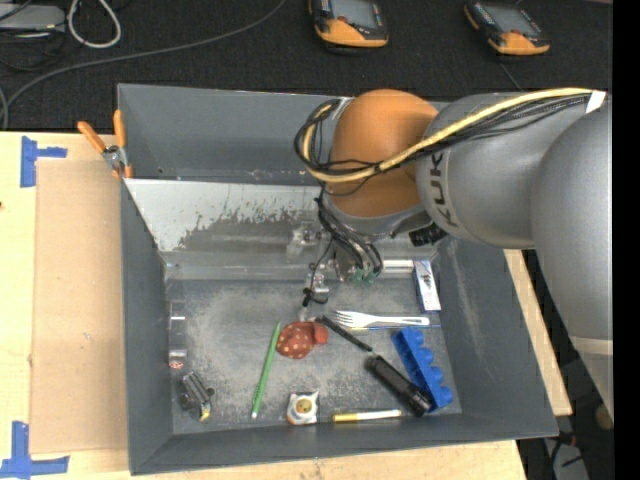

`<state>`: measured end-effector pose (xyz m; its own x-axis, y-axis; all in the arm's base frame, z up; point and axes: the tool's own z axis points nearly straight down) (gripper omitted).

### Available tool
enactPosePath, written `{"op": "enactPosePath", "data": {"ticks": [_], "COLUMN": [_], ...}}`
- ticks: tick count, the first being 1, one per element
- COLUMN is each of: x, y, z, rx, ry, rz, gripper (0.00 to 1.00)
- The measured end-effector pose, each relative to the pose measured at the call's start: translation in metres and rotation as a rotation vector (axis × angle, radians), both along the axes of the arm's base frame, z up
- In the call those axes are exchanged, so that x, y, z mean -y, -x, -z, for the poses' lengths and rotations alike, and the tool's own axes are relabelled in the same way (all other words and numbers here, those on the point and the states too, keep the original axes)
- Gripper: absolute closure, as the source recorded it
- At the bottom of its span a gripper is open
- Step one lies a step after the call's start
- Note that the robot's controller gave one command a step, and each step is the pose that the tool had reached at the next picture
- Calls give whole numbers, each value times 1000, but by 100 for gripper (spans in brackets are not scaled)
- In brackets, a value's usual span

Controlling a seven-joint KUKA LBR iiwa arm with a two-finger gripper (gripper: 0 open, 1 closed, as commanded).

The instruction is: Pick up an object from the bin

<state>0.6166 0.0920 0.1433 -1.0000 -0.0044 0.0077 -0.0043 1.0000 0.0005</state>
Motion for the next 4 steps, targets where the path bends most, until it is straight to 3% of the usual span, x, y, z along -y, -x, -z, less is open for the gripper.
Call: {"op": "enactPosePath", "data": {"ticks": [1, 2, 3, 4], "x": [0, 16, 15, 8], "y": [-2, 6, 18, 16], "z": [-4, 51, -6, 16], "rx": [7, 11, 4, 3], "ry": [-1, -3, -5, -6], "rz": [3, -326, -542, -641], "gripper": [0, 0, 0, 0]}}
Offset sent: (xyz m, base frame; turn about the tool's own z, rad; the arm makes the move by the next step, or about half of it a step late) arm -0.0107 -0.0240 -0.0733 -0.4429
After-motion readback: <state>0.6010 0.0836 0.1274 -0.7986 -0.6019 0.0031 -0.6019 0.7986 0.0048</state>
